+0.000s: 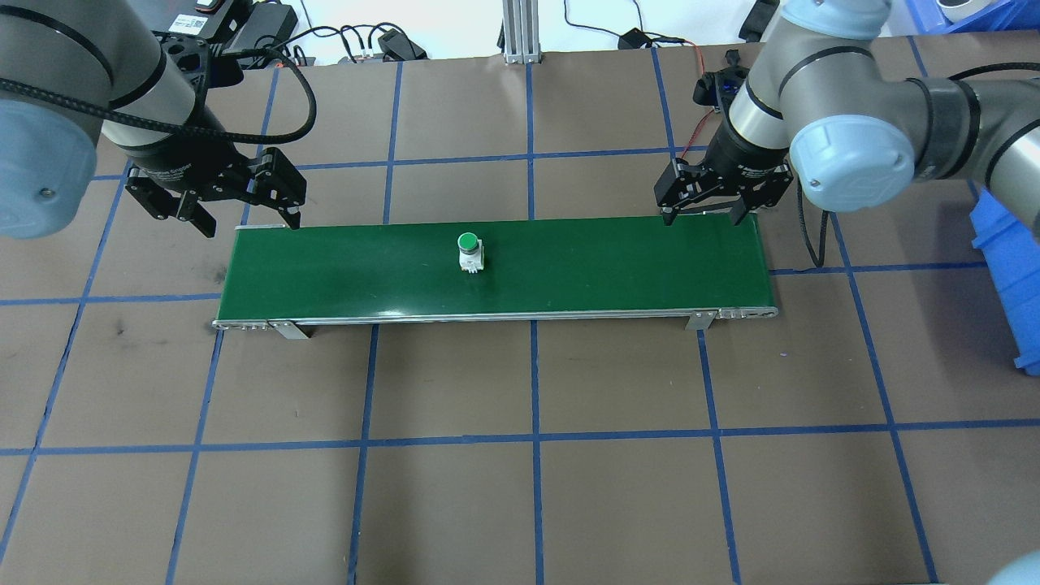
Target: Move button from left to right
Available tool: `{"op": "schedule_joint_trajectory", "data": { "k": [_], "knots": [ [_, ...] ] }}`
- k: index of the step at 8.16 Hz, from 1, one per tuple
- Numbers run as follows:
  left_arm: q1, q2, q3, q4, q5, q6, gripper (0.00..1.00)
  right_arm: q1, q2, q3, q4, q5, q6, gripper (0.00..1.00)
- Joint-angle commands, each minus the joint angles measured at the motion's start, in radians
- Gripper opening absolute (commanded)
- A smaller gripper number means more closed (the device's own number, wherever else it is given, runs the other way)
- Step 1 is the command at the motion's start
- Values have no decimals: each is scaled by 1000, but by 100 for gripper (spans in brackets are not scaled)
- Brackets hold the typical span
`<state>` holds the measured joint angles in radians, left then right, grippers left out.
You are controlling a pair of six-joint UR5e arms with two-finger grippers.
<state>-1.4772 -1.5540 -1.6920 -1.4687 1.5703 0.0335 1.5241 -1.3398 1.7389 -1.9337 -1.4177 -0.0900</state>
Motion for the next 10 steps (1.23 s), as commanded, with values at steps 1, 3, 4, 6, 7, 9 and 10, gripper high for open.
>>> {"op": "schedule_joint_trajectory", "data": {
  "k": [1,3,4,6,7,9,10],
  "knots": [
    [0,0,0,4,0,0,100,-73,-7,46,-1,98,-71,92],
    [0,0,0,8,0,2,100,-73,-7,47,1,112,3,95],
    [0,0,0,8,0,2,100,-73,-10,48,2,114,106,98],
    [0,2,0,8,0,2,100,-71,-10,48,2,115,114,99],
    [0,3,3,8,0,3,100,-67,-12,48,1,117,118,99],
    [0,5,0,10,0,2,100,-36,-12,48,2,117,118,99],
    [0,8,0,11,0,2,100,-22,-12,48,-4,117,121,99]
  ]
}}
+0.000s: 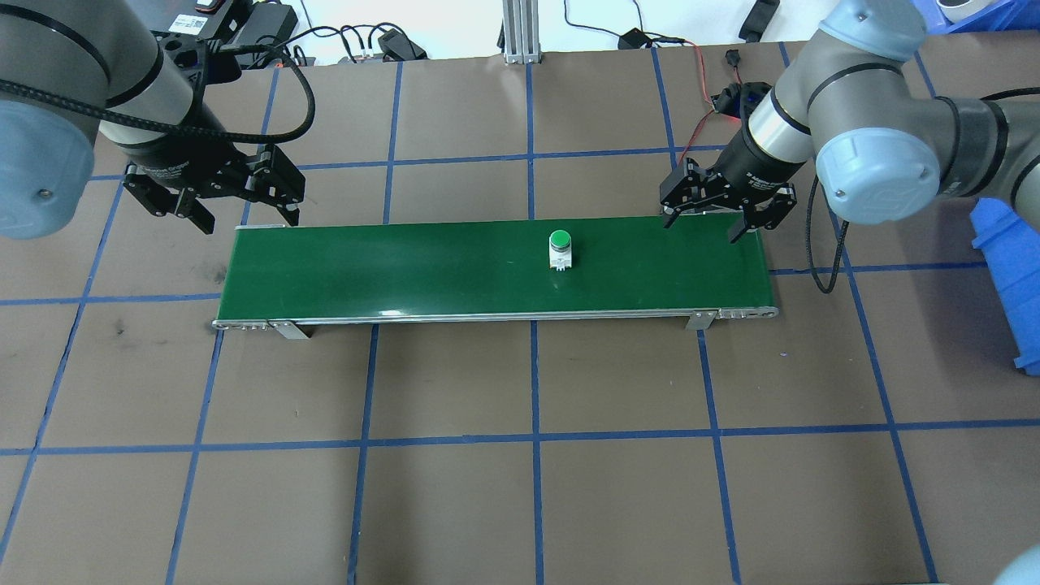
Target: Move button from left to right
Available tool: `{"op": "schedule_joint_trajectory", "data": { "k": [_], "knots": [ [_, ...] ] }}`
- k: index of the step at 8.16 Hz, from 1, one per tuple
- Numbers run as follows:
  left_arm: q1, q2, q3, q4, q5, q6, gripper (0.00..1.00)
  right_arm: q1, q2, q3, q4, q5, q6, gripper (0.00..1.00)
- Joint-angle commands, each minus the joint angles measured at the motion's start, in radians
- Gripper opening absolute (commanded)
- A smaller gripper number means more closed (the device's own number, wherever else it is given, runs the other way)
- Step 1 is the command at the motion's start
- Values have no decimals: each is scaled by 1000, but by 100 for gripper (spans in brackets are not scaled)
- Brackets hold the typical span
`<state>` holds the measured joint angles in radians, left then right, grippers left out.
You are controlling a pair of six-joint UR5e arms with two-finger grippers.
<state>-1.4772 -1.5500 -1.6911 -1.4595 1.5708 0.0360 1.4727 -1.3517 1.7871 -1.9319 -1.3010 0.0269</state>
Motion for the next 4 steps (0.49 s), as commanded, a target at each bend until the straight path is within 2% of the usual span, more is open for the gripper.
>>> {"op": "schedule_joint_trajectory", "data": {
  "k": [1,2,4],
  "knots": [
    [0,8,-1,2,0,1,100,38,0,0,-9,2,7,99],
    [0,8,-1,2,0,1,100,52,0,-1,-16,2,21,100],
    [0,8,-2,14,0,1,100,75,9,-9,-73,72,126,100]
  ]
}}
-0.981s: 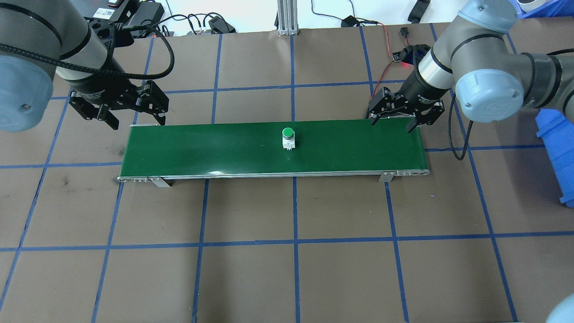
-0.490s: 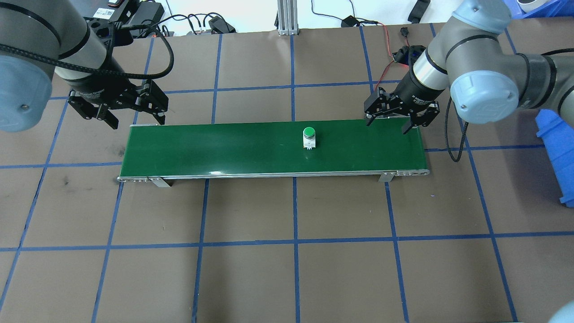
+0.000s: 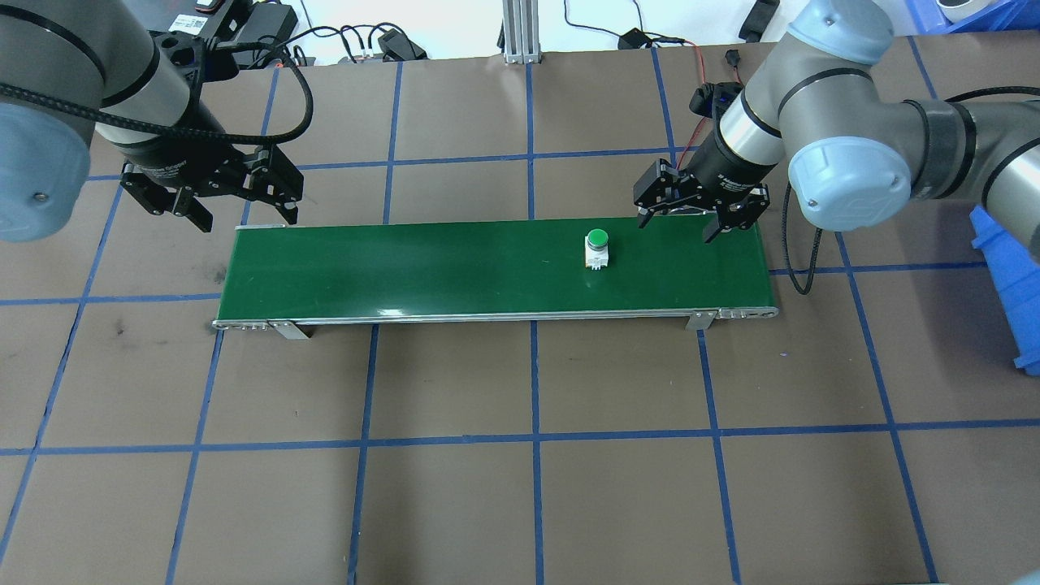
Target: Move button from left to right
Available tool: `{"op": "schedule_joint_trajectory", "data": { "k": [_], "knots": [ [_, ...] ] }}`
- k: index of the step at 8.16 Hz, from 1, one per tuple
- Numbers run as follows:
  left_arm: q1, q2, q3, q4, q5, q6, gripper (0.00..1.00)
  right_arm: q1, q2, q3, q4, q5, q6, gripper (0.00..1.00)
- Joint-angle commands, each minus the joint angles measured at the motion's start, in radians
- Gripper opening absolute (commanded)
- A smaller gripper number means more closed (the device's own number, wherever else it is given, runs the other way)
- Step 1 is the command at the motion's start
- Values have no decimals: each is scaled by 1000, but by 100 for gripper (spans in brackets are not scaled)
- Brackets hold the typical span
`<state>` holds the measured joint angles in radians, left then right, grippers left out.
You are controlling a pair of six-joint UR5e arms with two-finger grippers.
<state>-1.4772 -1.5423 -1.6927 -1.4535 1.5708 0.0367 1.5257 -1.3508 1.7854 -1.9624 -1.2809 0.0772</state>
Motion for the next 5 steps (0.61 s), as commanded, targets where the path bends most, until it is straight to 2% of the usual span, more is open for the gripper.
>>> {"op": "schedule_joint_trajectory", "data": {
  "k": [1,4,5],
  "knots": [
    [0,2,1,8,0,0,100,31,13,-9,-59,51,78,100],
    [2,2,1,8,0,0,100,31,83,-7,-96,-14,67,100],
    [2,2,1,8,0,0,100,31,94,-7,-101,-78,58,98]
  ]
}}
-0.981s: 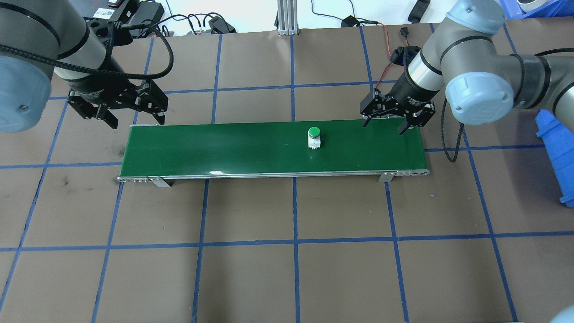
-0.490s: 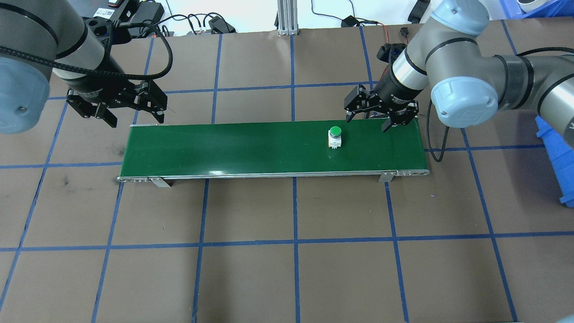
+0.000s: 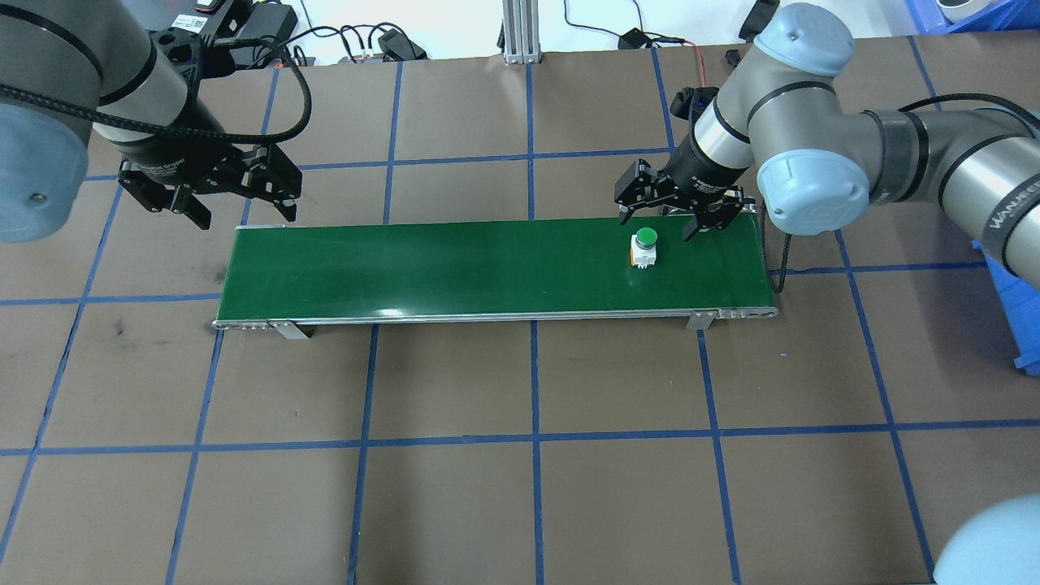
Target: Move button from left to right
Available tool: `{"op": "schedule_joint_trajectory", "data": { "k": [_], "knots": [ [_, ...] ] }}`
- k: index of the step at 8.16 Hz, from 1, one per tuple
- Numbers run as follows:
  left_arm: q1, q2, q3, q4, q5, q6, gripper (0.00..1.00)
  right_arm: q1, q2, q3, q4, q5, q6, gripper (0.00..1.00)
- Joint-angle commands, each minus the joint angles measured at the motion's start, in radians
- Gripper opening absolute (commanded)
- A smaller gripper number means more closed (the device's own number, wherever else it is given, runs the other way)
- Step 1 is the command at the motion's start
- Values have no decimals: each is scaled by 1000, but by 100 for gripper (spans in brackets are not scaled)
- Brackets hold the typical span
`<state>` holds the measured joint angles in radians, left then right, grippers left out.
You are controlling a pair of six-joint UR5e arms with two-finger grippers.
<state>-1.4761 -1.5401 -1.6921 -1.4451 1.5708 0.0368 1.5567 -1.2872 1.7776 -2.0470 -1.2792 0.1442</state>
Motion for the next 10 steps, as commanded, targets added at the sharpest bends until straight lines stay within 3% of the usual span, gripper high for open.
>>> {"op": "schedule_joint_trajectory", "data": {
  "k": [1,3,4,5,6,8,10],
  "knots": [
    [0,0,-1,0,0,0,100,0,49,0,-24,-138,-30,96],
    [0,0,0,0,0,0,100,0,63,6,-25,-173,-32,87],
    [0,0,0,0,0,0,100,0,63,5,-22,-207,-53,72],
    [0,0,0,0,0,0,100,-1,63,-1,-16,-224,-99,44],
    [0,0,0,0,0,0,100,-4,62,-4,10,-248,-112,28],
    [0,0,-1,0,0,0,100,-17,62,-44,62,-311,-124,19],
    [0,0,-1,0,2,0,100,-82,55,-151,155,-315,-245,17]
  ]
}}
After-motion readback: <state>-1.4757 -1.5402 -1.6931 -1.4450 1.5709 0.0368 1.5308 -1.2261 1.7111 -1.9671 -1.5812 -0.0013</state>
